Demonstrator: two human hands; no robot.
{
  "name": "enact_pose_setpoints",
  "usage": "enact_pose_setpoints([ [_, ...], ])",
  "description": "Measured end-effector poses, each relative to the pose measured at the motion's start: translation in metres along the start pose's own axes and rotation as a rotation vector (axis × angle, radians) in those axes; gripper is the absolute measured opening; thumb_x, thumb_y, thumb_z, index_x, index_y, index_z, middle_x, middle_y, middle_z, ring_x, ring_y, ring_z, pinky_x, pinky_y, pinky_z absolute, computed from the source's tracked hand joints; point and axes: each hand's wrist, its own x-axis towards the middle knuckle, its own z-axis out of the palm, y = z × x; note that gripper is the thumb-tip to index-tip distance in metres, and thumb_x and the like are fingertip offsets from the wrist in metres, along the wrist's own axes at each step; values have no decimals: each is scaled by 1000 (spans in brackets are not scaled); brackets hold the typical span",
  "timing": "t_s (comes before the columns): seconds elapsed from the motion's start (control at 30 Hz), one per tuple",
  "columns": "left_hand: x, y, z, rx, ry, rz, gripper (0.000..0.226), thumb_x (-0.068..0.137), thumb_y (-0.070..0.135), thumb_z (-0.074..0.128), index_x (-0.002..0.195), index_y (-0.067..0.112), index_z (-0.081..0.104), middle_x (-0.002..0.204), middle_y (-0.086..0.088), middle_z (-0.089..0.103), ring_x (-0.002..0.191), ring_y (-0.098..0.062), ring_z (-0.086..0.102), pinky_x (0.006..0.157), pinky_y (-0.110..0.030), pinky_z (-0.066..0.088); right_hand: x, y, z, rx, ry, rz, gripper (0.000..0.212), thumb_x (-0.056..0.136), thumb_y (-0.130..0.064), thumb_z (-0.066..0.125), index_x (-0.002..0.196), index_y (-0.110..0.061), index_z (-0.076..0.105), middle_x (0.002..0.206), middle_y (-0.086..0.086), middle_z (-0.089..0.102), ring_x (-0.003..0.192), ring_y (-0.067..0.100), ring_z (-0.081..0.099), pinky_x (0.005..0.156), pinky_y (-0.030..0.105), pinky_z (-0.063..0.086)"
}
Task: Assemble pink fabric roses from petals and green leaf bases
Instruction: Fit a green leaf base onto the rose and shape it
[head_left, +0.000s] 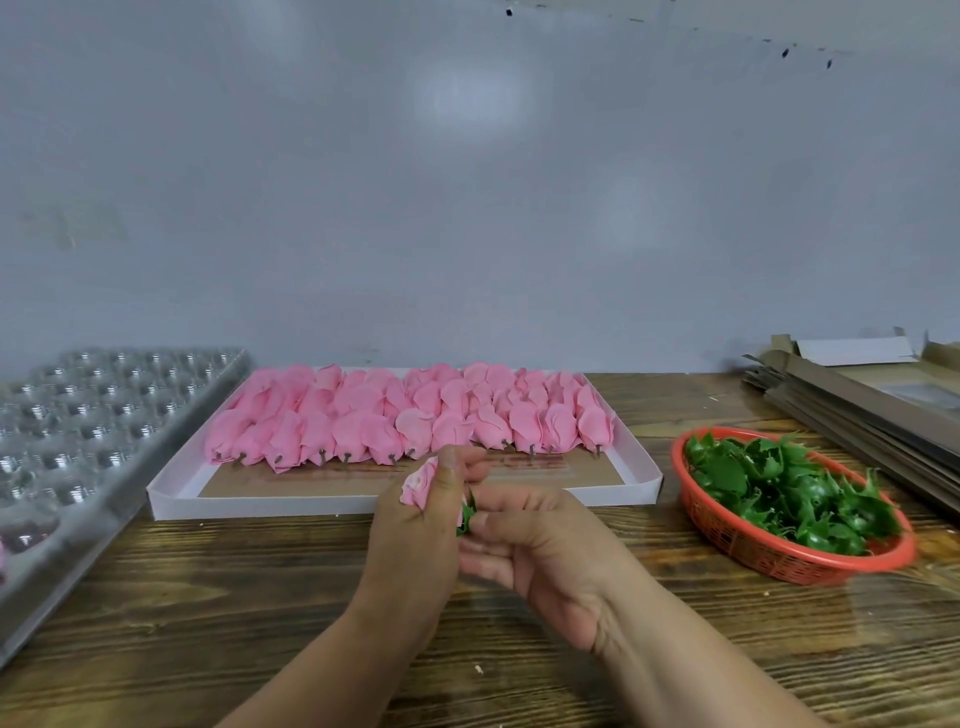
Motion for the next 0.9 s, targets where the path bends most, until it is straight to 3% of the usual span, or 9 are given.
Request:
enact_pose_setpoints([
  [0.1, -1, -1, 1, -8, 6, -12, 32, 90, 43, 44, 89, 29, 71, 89, 9, 72, 84, -5, 69, 63, -16, 53, -2, 2, 4, -22, -22, -47, 28, 83, 13, 50, 107, 10, 64, 99, 19, 67, 89, 26, 64, 78, 29, 56],
  [0.2, -3, -3, 3, -34, -13, -36, 33, 87, 48, 43, 86, 34, 73, 88, 9, 74, 82, -8, 70, 67, -25, 57, -2, 4, 7, -40, 3, -127, 25, 81, 13, 54, 99, 4, 69, 85, 13, 71, 75, 18, 67, 71, 26, 56],
  [0.27, -5, -2, 4, -49, -33, -42, 34, 82, 53, 43, 87, 37, 73, 85, 10, 74, 80, -9, 71, 66, -26, 57, -3, 4, 9, -41, 3, -168, 25, 81, 14, 54, 100, 6, 68, 88, 18, 70, 74, 20, 67, 70, 27, 56],
  [0.4, -6, 6, 1, -17, -105, 9, 37, 75, 57, 44, 93, 34, 67, 86, 15, 73, 82, -3, 70, 60, -13, 52, -2, 0, 7, -35, 26, -178, 24, 82, 15, 52, 102, 13, 64, 88, 22, 67, 71, 22, 65, 64, 24, 57],
  [0.47, -5, 9, 1, 31, -123, 50, 35, 81, 53, 44, 97, 29, 63, 92, 8, 73, 80, 3, 66, 60, -7, 48, -2, -3, 4, -58, 43, -181, 22, 81, 14, 51, 99, 12, 64, 86, 19, 65, 69, 21, 62, 64, 24, 54],
  [0.57, -2, 9, 1, 139, -45, 61, 14, 93, 32, 51, 89, 21, 57, 101, -7, 58, 81, -8, 58, 61, -8, 43, -2, -8, 0, -82, 49, -172, 20, 81, 14, 50, 92, 8, 66, 81, 15, 64, 67, 19, 59, 65, 24, 53],
  [0.7, 0, 8, -1, 463, -69, 200, 29, 96, 22, 48, 68, 31, 49, 88, 1, 46, 76, 1, 47, 66, -7, 34, 0, -9, -4, -66, 74, -139, 20, 81, 15, 50, 84, 5, 67, 70, 10, 65, 58, 14, 60, 58, 21, 54],
  [0.9, 0, 8, -5, 565, -68, 289, 30, 93, 16, 55, 72, 37, 54, 85, 0, 47, 74, 11, 46, 66, -3, 35, 1, -5, -7, -62, 96, -64, 18, 82, 13, 52, 79, 3, 67, 61, 8, 64, 51, 12, 61, 49, 17, 52],
])
